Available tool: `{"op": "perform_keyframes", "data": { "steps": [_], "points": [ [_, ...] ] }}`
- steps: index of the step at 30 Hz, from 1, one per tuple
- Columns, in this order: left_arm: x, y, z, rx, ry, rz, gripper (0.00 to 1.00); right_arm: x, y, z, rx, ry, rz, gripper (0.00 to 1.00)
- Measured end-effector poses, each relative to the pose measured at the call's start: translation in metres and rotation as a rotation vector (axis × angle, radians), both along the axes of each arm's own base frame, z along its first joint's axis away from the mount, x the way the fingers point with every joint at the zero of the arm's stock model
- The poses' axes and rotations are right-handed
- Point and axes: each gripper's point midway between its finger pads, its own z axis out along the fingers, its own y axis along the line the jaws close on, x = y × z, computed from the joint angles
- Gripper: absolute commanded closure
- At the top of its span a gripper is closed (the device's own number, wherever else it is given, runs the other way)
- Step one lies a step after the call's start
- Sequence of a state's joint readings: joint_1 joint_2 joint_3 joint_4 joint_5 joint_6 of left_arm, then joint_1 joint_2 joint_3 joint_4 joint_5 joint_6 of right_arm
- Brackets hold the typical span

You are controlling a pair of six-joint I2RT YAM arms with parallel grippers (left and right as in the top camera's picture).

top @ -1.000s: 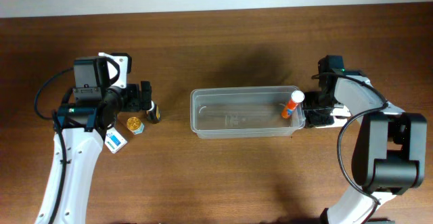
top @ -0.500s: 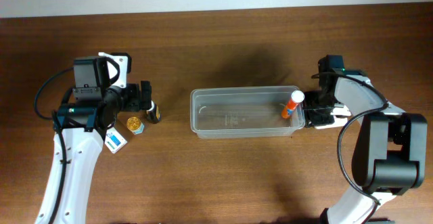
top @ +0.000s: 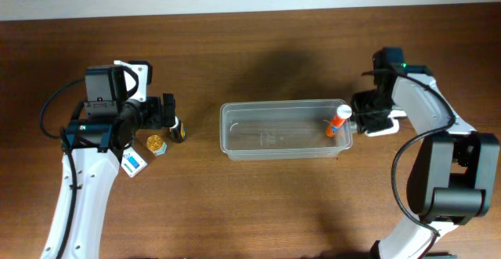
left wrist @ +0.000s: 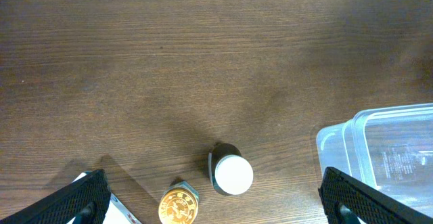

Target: Pack container

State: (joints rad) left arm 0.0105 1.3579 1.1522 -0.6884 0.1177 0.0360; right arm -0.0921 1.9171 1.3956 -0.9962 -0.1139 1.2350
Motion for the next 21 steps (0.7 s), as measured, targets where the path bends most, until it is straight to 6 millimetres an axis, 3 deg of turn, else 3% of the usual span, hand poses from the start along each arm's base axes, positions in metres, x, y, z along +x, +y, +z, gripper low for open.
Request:
{"op": "perform_keyframes", "data": {
  "steps": [9,18,21],
  "points": [
    [0.001,0.000,0.001,0.000,-0.004,0.000,0.01,0.031,-0.011,0.075,-0.074,-0.097,0.149,0.96],
    [0.001,0.000,0.001,0.000,-0.004,0.000,0.01,0.024,-0.013,0.141,-0.122,-0.179,0.300,0.96],
    [0.001,0.000,0.001,0.000,-0.004,0.000,0.01,0.024,-0.013,0.147,-0.130,-0.196,0.331,0.96]
  ]
}}
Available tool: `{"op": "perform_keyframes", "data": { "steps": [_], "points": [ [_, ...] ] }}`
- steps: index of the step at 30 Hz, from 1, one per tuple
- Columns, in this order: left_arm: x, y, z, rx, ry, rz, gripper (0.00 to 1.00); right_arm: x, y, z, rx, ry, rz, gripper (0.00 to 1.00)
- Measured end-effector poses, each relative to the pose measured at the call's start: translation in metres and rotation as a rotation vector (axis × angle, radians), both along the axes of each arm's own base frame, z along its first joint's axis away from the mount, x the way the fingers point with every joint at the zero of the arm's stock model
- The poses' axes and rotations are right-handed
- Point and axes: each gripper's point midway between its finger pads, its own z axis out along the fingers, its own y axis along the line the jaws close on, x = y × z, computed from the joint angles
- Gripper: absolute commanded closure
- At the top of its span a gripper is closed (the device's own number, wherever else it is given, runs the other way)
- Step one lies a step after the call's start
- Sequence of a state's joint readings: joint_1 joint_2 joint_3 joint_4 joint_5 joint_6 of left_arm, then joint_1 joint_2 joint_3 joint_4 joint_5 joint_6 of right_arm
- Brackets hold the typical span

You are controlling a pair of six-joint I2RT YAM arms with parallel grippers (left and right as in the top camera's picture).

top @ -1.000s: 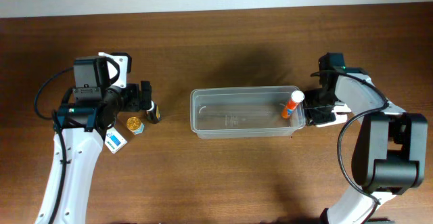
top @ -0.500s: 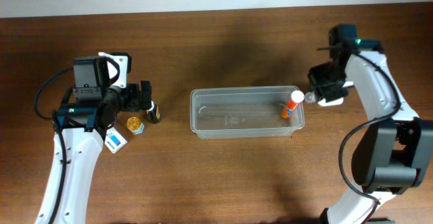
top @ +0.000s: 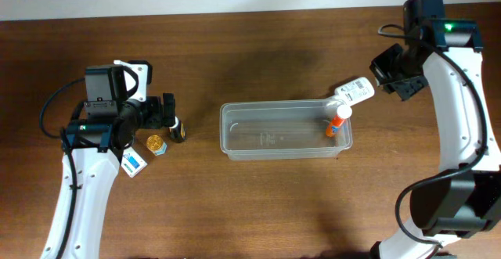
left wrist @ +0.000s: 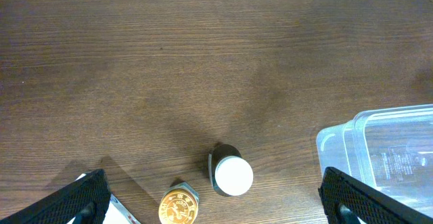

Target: Pack container

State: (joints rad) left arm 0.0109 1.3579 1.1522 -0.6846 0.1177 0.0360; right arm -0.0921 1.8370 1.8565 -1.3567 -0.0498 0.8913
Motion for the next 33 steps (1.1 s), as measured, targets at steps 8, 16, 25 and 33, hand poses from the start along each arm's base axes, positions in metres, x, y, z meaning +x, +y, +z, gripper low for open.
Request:
{"op": "perform_keyframes", "data": {
  "steps": [8,16,25,33],
  "points": [
    [-0.0001,-0.0001,-0.0001,0.000,0.000,0.000,0.00,-0.0003,-0.0019,0.0000,-0.024,0.000,0.052,0.90],
    [-0.0001,-0.0001,-0.0001,0.000,0.000,0.000,0.01,-0.0003,-0.0020,0.0000,-0.026,0.000,0.056,0.86],
    [0.0000,-0.0001,0.0000,0.000,0.000,0.000,0.00,-0.0015,-0.0026,-0.0003,-0.034,0.005,0.076,0.83],
    [-0.0001,0.0000,-0.0001,0.000,0.000,0.000,0.01,-0.0007,-0.0028,-0.0001,-0.053,0.000,0.150,0.59]
  ]
}}
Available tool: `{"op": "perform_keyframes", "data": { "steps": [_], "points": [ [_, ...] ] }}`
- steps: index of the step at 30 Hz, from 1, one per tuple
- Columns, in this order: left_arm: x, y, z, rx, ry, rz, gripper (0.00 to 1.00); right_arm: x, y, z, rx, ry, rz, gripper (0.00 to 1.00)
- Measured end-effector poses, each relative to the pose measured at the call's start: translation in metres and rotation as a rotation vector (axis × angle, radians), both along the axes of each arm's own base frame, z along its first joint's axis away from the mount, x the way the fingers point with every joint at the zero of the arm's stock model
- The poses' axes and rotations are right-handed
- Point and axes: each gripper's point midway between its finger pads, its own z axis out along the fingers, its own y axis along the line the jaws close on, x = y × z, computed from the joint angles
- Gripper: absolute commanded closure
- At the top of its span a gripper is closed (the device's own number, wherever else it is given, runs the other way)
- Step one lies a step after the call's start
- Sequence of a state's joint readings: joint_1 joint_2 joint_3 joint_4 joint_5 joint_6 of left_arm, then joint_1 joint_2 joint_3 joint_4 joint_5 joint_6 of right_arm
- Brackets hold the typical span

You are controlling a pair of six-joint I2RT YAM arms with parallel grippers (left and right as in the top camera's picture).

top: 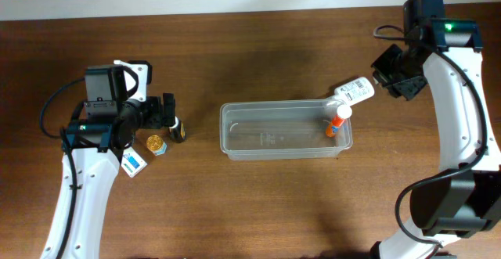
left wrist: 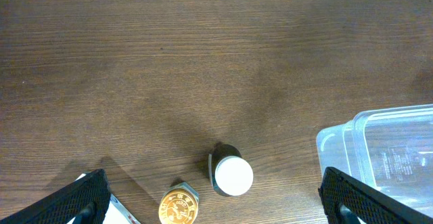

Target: Pack container

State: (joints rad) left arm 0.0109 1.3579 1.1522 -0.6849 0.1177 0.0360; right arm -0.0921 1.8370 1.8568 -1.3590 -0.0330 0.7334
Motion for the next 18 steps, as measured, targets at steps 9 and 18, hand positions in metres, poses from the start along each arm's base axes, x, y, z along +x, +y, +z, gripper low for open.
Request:
{"op": "perform_keyframes", "data": {
  "steps": [9,18],
  "points": [
    [0.000,0.000,0.000,0.000,-0.002,0.000,0.01,0.009,-0.002,0.002,-0.107,-0.039,0.364,0.38],
    [0.003,0.000,0.002,0.000,-0.016,0.000,0.01,0.026,-0.004,0.005,-0.092,-0.099,0.249,0.21]
  ]
}}
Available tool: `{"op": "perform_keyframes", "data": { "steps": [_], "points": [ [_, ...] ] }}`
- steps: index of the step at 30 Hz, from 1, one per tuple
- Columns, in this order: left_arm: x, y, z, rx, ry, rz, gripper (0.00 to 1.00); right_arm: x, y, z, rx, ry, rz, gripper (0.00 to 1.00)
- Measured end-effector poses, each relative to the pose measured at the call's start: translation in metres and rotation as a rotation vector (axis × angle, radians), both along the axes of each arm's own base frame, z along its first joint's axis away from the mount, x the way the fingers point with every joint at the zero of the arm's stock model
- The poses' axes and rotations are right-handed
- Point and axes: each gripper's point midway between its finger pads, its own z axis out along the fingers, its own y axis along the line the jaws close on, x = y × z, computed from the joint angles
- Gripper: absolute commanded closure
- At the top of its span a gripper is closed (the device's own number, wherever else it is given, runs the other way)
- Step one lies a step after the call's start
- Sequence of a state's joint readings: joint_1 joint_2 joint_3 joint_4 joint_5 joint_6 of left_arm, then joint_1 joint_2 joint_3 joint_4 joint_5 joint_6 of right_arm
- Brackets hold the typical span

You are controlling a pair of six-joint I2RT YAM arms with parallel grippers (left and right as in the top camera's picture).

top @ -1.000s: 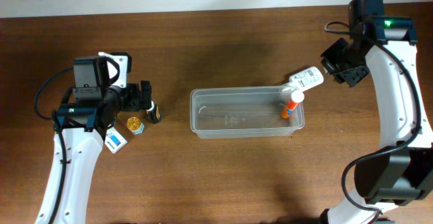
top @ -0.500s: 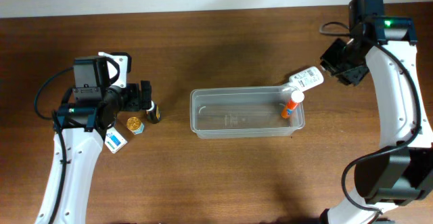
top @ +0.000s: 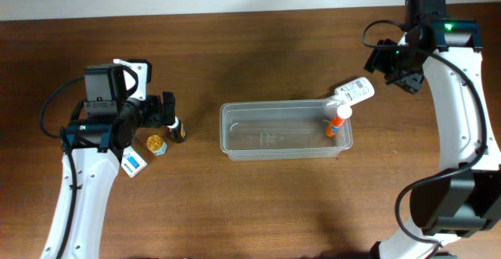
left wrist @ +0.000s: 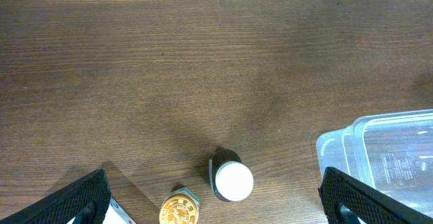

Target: Pack container

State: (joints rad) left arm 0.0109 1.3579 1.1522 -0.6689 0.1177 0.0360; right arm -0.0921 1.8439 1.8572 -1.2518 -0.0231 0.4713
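The clear plastic container (top: 274, 134) sits mid-table, its corner also showing in the left wrist view as container (left wrist: 389, 153). An orange glue stick (top: 337, 121) with a white cap stands at its right end. A white bottle (top: 357, 90) lies at the container's far right corner; whether it rests on the rim or outside I cannot tell. My right gripper (top: 391, 67) hovers open just right of that bottle, apart from it. My left gripper (left wrist: 211, 200) is open, its fingers (left wrist: 74, 197) wide apart around a dark bottle with a white cap (left wrist: 233, 180) and a gold-lidded jar (left wrist: 180, 207).
A white and blue packet (top: 135, 163) lies by the left arm, in front of the gold-lidded jar (top: 156, 144) and the dark bottle (top: 178, 131). Bare wooden table (top: 258, 204) surrounds the container.
My right gripper has shifted slightly up and left and turned, still apart from the white bottle. The left wrist view has shifted a touch. Nothing on the table has moved.
My right gripper was down at the container's right end beside the glue stick. Then it stood back to the upper right, with the white bottle lying at the container's far right corner. It has stayed near there since. The left arm has hovered open over its items throughout.
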Motion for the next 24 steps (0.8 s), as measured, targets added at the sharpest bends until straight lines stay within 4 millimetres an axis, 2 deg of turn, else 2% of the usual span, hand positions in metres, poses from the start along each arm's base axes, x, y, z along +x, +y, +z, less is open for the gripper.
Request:
{"op": "perform_keyframes", "data": {
  "steps": [2,4,9,16,24],
  "points": [
    [0.000,0.000,0.000,0.000,0.000,0.000,0.01,0.005,-0.001,-0.005,0.014,0.002,-0.042,0.17],
    [0.000,0.000,0.000,0.000,0.000,0.000,0.01,0.013,-0.002,-0.019,0.030,0.016,-0.097,0.16],
    [0.000,0.000,0.000,0.000,0.000,-0.001,0.01,0.024,-0.003,-0.071,0.067,0.120,-0.215,0.12],
    [0.000,0.000,0.000,0.000,0.000,0.000,0.01,0.041,0.000,-0.126,0.104,0.182,-0.261,0.04],
    [0.000,0.000,0.000,0.000,0.000,0.000,0.01,0.048,0.006,-0.166,0.145,0.231,-0.284,0.01]
  ]
}}
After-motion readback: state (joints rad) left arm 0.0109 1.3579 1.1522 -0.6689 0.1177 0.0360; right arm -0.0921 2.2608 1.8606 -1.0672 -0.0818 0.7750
